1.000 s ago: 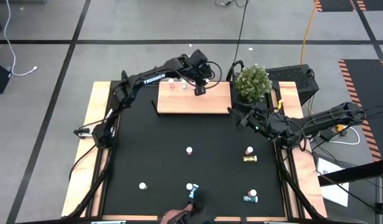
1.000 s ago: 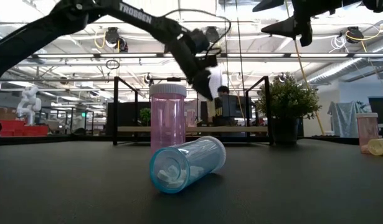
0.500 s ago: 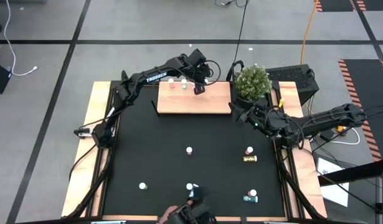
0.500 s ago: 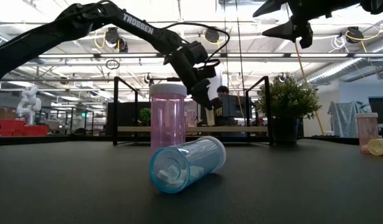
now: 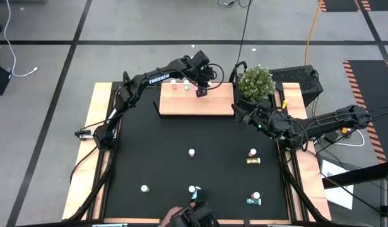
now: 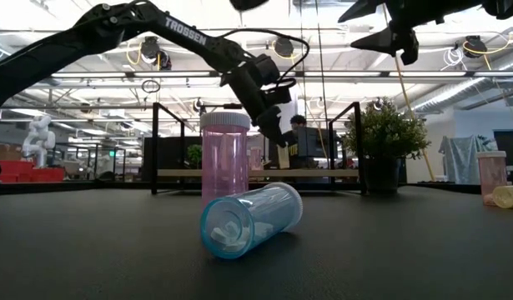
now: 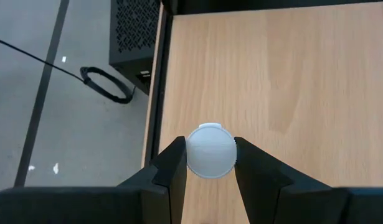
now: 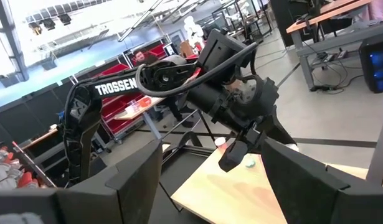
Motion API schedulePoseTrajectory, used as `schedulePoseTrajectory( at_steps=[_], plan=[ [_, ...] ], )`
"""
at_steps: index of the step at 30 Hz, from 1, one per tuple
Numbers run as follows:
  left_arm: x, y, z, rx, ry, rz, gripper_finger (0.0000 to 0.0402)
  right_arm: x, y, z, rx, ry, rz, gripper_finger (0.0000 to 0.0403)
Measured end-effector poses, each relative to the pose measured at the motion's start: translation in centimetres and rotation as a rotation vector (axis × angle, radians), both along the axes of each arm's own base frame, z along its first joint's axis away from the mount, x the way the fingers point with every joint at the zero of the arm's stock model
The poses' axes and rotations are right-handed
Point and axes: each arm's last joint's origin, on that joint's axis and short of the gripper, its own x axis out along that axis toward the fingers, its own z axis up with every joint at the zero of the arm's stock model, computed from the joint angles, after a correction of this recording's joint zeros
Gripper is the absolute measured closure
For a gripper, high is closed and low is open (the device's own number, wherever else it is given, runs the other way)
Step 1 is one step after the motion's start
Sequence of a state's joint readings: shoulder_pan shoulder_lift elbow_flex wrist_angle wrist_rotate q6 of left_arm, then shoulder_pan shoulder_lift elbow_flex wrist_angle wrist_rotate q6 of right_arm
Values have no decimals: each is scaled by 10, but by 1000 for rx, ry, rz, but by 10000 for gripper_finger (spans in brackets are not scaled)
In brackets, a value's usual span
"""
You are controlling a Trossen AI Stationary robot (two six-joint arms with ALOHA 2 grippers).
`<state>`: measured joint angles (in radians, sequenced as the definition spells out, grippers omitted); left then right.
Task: Pick and place medicine bottles onto shelf by color
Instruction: Put the top left yellow pill bottle on the shelf
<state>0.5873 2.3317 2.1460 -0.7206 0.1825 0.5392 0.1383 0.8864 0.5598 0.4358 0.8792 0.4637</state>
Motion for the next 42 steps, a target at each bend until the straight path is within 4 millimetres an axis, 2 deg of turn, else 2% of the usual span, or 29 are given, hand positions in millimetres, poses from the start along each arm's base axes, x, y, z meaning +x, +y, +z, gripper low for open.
schedulePoseTrajectory(
  at_steps=[5,17,22,33,39,42],
  plan=[
    [3,4,-13,-2,12,9,284,0,1,0,9,-8,21,136],
    [5,4,-13,38,28,30,283,0,1,0,10,-9,21,136],
    [4,4,-14,40,29,38,266,0,1,0,10,-9,21,135],
    [4,5,-18,15,38,77,209,0,1,0,16,-15,23,136],
    [4,7,-16,12,15,106,145,1,1,0,35,-28,55,135],
    [1,4,-6,9,13,112,105,1,2,0,35,-29,74,135]
  ],
)
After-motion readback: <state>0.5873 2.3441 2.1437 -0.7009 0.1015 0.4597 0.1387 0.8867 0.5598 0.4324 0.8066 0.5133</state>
